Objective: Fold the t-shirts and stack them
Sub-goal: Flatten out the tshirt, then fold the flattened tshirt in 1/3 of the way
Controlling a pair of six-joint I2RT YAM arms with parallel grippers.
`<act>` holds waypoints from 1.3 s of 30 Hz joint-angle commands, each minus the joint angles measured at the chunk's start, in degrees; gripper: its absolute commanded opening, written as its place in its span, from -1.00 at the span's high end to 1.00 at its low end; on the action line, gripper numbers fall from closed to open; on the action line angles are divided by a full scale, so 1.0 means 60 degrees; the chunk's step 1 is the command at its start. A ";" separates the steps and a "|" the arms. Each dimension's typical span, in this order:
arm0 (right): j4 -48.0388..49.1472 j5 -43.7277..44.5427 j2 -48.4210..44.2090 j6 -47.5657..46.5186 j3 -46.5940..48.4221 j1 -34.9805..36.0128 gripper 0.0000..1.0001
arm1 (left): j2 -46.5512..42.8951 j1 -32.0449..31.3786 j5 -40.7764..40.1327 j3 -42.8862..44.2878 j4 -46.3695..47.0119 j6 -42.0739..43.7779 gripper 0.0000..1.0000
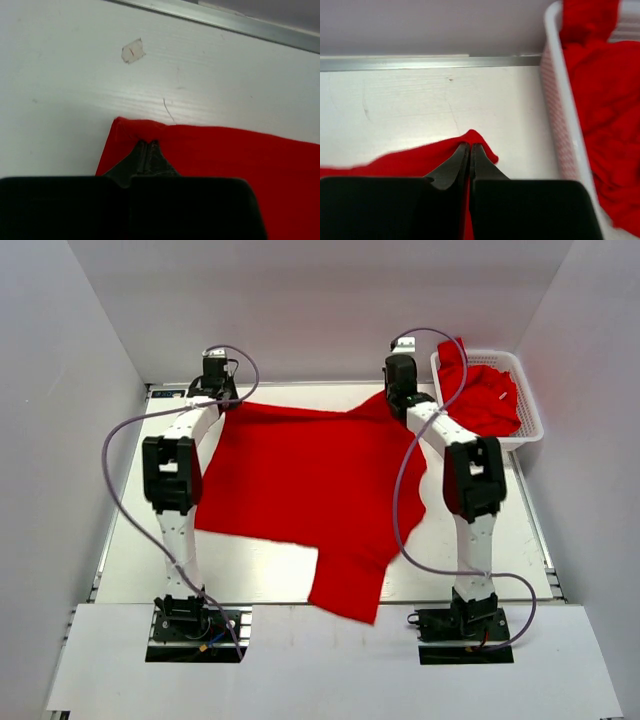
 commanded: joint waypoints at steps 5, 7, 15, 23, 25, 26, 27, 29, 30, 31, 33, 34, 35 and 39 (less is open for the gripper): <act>-0.1082 -0.1369 0.2017 0.0797 0.3243 -0.0457 1.00 | 0.2424 0.0397 0.0769 0.3219 -0.0312 0.0158 1.00; -0.1039 -0.1690 0.2108 0.1016 0.3390 -0.0588 1.00 | 0.2659 0.0485 0.0975 0.3425 -0.0006 0.0158 1.00; -0.2178 -0.2981 0.1291 0.1383 0.3010 -0.0736 1.00 | 0.2340 0.0660 0.1372 0.3339 0.0157 0.0158 1.00; -0.4244 -0.3098 -0.0703 0.1894 0.1635 -0.0721 1.00 | 0.1227 0.0952 0.1152 0.2050 -0.0121 0.0158 1.00; -0.4581 -0.3128 -0.1155 0.1983 0.1078 -0.0750 1.00 | 0.1050 0.1055 0.1152 0.1918 -0.0238 0.0158 1.00; -0.4642 -0.3303 -0.1289 0.2027 0.0946 -0.0721 1.00 | 0.1049 0.1056 0.1152 0.1772 -0.0239 0.0158 1.00; -0.4671 -0.3420 -0.1407 0.2027 0.0713 -0.0721 1.00 | 0.0860 0.1056 0.1152 0.1669 -0.0239 0.0158 1.00; -0.5095 -0.3524 -0.1729 0.2158 0.0549 -0.0721 1.00 | 0.0450 0.1144 0.1036 0.1202 -0.0138 0.0245 1.00; -0.5241 -0.3568 -0.1890 0.2188 0.0564 -0.0721 1.00 | 0.0332 0.1144 0.1035 0.1083 -0.0137 0.0245 1.00; -0.5504 -0.3597 -0.1949 0.2232 0.0433 -0.0706 1.00 | 0.0128 0.1231 0.1035 0.0980 -0.0137 0.0245 1.00; -0.5828 -0.3627 -0.2286 0.2348 0.0272 -0.0721 1.00 | 0.0024 0.1232 0.1035 0.0847 -0.0137 0.0361 1.00; -0.6017 -0.3699 -0.2359 0.2379 0.0198 -0.0735 1.00 | -0.0121 0.1319 0.1035 0.0731 -0.0224 0.0363 1.00; -0.6063 -0.3743 -0.2447 0.2437 -0.0063 -0.0721 1.00 | -0.0268 0.1320 0.1035 0.0556 -0.0224 0.0363 1.00; -0.6297 -0.4182 -0.3062 0.2672 -0.0870 -0.0706 1.00 | -0.0488 0.1320 0.1123 0.0305 -0.0326 0.0465 1.00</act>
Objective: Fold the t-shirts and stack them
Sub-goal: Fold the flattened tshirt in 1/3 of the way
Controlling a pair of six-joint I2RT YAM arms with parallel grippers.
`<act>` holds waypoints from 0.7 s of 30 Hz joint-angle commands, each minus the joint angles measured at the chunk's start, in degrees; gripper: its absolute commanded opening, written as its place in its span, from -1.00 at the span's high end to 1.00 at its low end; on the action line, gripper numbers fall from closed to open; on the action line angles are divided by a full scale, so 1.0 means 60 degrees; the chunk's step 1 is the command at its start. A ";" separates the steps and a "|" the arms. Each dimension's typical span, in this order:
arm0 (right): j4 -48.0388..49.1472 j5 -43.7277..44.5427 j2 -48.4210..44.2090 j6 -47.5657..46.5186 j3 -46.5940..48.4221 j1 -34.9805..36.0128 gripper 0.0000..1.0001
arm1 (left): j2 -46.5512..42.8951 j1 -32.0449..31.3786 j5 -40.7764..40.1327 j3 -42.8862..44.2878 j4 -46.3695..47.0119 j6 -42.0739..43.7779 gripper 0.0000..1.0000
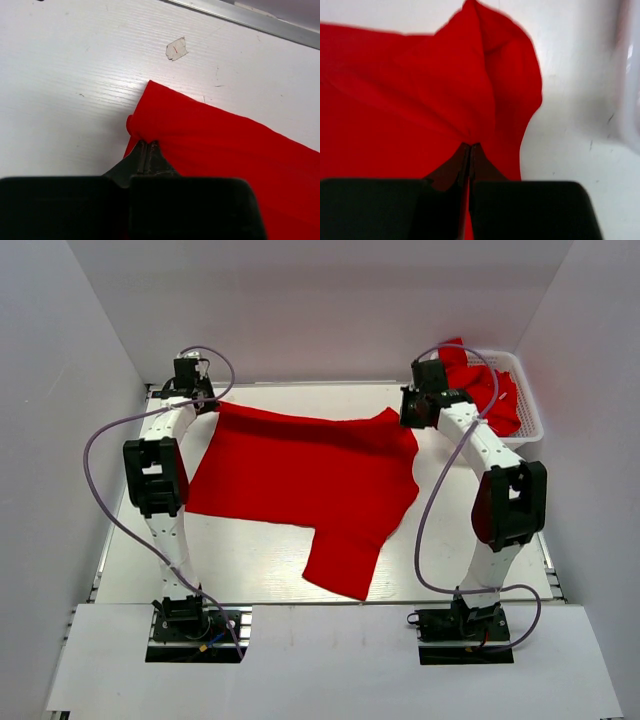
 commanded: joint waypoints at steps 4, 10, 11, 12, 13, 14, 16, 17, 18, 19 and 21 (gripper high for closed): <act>-0.0776 -0.0651 -0.1141 0.0615 -0.1042 0.0015 1.00 | -0.1171 0.0158 -0.0058 -0.0606 -0.0123 0.0370 1.00; -0.0923 -0.1090 -0.1728 0.1347 -0.1965 0.0059 1.00 | -0.1771 0.0158 -0.0058 -0.1673 -0.0124 0.0459 1.00; -0.0807 -0.1468 -0.1786 0.1464 -0.2241 0.0059 1.00 | -0.1859 0.0158 -0.0058 -0.1865 -0.0036 0.0459 1.00; -0.0806 -0.1906 -0.1874 0.1552 -0.2374 0.0045 1.00 | -0.1947 0.0158 -0.0058 -0.2027 0.0052 0.0459 1.00; -0.0776 -0.2027 -0.1933 0.1611 -0.2680 0.0074 1.00 | -0.2049 0.0158 -0.0145 -0.2159 0.0053 0.0459 1.00; -0.0776 -0.2231 -0.1977 0.1713 -0.2843 0.0045 1.00 | -0.2050 0.0158 -0.0146 -0.2262 0.0053 0.0372 1.00; -0.0776 -0.2233 -0.2109 0.1802 -0.3064 0.0103 1.00 | -0.2050 0.0158 -0.0146 -0.2393 -0.0035 0.0371 1.00; -0.0849 -0.2219 -0.2123 0.1845 -0.3122 0.0074 1.00 | -0.2137 0.0158 -0.0146 -0.2482 -0.0035 0.0371 1.00; -0.0893 -0.2131 -0.2225 0.1947 -0.3224 0.0074 1.00 | -0.2138 0.0158 -0.0146 -0.2700 -0.0035 0.0371 1.00; -0.0864 -0.2145 -0.2226 0.1963 -0.3443 0.0059 1.00 | -0.2138 0.0158 -0.0146 -0.2833 0.0081 0.0371 1.00; -0.0806 -0.2145 -0.2226 0.2138 -0.3751 0.0060 1.00 | -0.2226 0.0158 -0.0146 -0.3038 0.0082 0.0269 1.00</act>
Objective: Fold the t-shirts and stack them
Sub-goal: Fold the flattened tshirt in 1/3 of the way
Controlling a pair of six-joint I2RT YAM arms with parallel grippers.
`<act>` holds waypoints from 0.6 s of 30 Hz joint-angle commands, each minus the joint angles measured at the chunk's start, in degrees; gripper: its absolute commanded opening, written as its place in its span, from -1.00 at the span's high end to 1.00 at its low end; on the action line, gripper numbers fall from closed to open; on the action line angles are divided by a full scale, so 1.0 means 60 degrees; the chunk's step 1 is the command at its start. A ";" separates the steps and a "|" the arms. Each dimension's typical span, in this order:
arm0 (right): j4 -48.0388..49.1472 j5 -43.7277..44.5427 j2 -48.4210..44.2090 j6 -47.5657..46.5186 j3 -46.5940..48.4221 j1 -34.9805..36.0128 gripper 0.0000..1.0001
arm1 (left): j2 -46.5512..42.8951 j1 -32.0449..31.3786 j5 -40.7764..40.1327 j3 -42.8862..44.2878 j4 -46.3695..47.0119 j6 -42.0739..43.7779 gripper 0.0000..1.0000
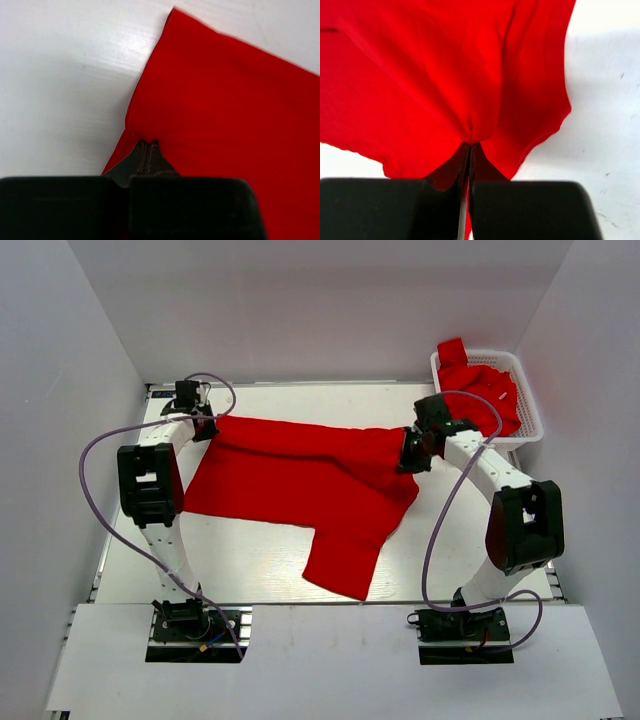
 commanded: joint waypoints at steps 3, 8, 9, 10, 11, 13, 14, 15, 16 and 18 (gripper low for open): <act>0.0425 -0.0222 -0.0285 0.0518 -0.0847 0.0005 1.00 | -0.0915 0.0089 -0.0127 -0.0358 0.0276 -0.0135 1.00; 0.1101 0.0320 -0.0006 0.0841 -0.1491 -0.0010 1.00 | -0.0827 0.0089 -0.0302 -0.0446 -0.0060 -0.0136 1.00; 0.1421 0.0335 0.0038 0.0870 -0.1522 -0.0025 1.00 | -0.0725 0.0089 -0.0303 -0.0446 -0.0061 -0.0136 1.00; 0.1540 0.0277 0.0038 0.0783 -0.1595 -0.0010 0.91 | -0.0724 0.0089 -0.0303 -0.0446 -0.0221 -0.0136 1.00; 0.1744 0.0175 0.0053 0.0753 -0.1682 -0.0010 0.70 | -0.0623 0.0089 -0.0303 -0.0258 -0.0469 -0.0223 1.00; 0.1848 0.0072 0.0039 0.0549 -0.1625 -0.0010 0.06 | -0.0490 0.0089 -0.0303 0.0021 -0.0807 -0.0224 0.61; 0.1820 0.0057 0.0053 0.0403 -0.1567 0.0004 -0.12 | -0.0374 0.0089 -0.0303 0.0356 -0.0953 -0.0224 0.34; 0.1820 0.0071 0.0038 0.0329 -0.1349 0.0005 -0.35 | -0.0286 0.0089 -0.0390 0.0548 -0.1274 -0.0311 -0.09; 0.1718 0.0071 0.0053 0.0212 -0.1259 0.0005 -0.39 | -0.0285 0.0089 -0.0391 0.0753 -0.1451 -0.0312 -0.22; 0.1630 0.0174 -0.0049 -0.0067 -0.0851 -0.0010 -0.61 | -0.0285 0.0089 -0.0609 0.1353 -0.1948 -0.0413 -0.56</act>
